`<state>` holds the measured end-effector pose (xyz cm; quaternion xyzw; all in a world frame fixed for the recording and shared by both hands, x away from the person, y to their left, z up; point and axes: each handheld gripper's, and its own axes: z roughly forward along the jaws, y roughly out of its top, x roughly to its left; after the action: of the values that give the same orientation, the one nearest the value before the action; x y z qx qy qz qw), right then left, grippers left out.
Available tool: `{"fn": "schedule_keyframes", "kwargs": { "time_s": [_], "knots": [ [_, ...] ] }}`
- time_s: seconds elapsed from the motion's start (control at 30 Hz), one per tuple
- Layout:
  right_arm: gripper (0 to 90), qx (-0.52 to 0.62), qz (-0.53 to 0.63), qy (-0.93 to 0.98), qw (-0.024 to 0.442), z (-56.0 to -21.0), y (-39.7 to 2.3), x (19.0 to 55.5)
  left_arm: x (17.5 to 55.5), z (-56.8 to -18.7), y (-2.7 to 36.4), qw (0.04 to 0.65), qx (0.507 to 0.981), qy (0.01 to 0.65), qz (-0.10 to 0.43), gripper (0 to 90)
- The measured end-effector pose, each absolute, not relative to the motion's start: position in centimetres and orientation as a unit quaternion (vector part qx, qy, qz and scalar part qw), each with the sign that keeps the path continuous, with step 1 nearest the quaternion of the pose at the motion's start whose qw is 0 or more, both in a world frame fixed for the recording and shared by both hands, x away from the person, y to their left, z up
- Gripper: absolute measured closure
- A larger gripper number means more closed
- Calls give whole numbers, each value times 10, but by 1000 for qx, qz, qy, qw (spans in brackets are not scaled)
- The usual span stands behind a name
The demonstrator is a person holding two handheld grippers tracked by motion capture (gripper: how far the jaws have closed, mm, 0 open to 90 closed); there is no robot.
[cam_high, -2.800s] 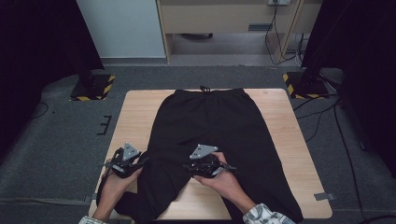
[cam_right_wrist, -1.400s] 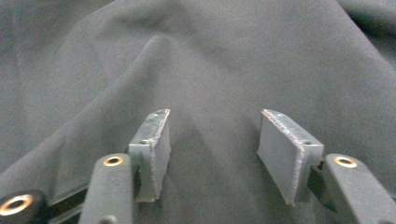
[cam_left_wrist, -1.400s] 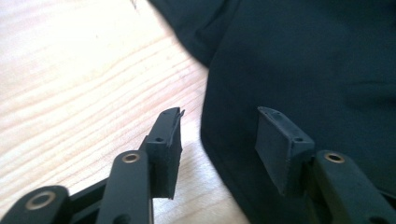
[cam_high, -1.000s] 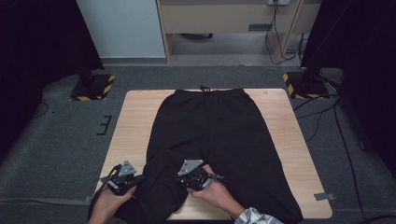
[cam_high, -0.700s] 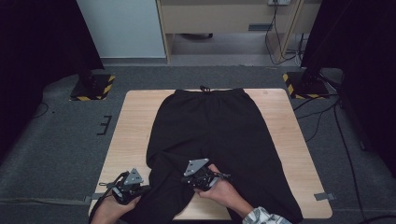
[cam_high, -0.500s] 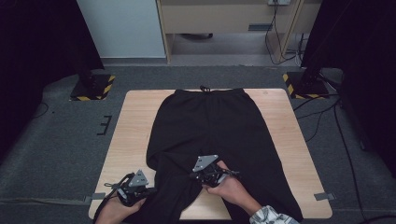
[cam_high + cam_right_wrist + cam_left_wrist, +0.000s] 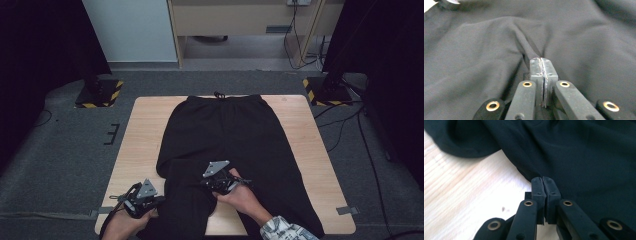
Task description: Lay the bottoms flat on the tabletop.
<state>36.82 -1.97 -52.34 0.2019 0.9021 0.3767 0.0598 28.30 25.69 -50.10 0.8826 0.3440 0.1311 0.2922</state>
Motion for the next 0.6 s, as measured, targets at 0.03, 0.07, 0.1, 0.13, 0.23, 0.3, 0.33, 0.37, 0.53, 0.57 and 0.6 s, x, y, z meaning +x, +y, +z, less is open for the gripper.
{"fn": "schedule_keyframes", "kwargs": {
  "time_s": [0.03, 0.07, 0.1, 0.13, 0.23, 0.3, 0.33, 0.37, 0.53, 0.57, 0.6],
  "knots": [
    [895, 194, 377, 904, 56, -524, -15, 365, 281, -501, 259, 289, 882, 345, 137, 875],
    [895, 189, 378, 905, 49, -525, -10, 361, 279, -500, 262, 292, 878, 350, 141, 875],
    [894, 181, 379, 906, 43, -526, -5, 357, 278, -500, 265, 294, 876, 355, 144, 875],
    [894, 169, 381, 908, 39, -526, -1, 353, 278, -499, 268, 295, 873, 359, 145, 875],
    [894, 157, 383, 910, 31, -526, 5, 346, 278, -498, 273, 298, 868, 367, 151, 876],
    [892, 142, 384, 912, 20, -524, 10, 336, 281, -496, 280, 296, 860, 381, 165, 876],
    [892, 140, 387, 911, 14, -524, 11, 334, 284, -497, 283, 296, 858, 386, 167, 876],
    [892, 133, 388, 912, 10, -523, 12, 333, 287, -499, 286, 292, 857, 391, 167, 876],
    [893, 125, 382, 916, 8, -523, 14, 332, 290, -505, 293, 279, 856, 404, 159, 877],
    [894, 127, 377, 917, 12, -523, 12, 333, 287, -504, 291, 279, 860, 399, 155, 877],
    [895, 133, 374, 918, 15, -525, 9, 336, 284, -503, 289, 280, 863, 393, 151, 877]
  ]
}}
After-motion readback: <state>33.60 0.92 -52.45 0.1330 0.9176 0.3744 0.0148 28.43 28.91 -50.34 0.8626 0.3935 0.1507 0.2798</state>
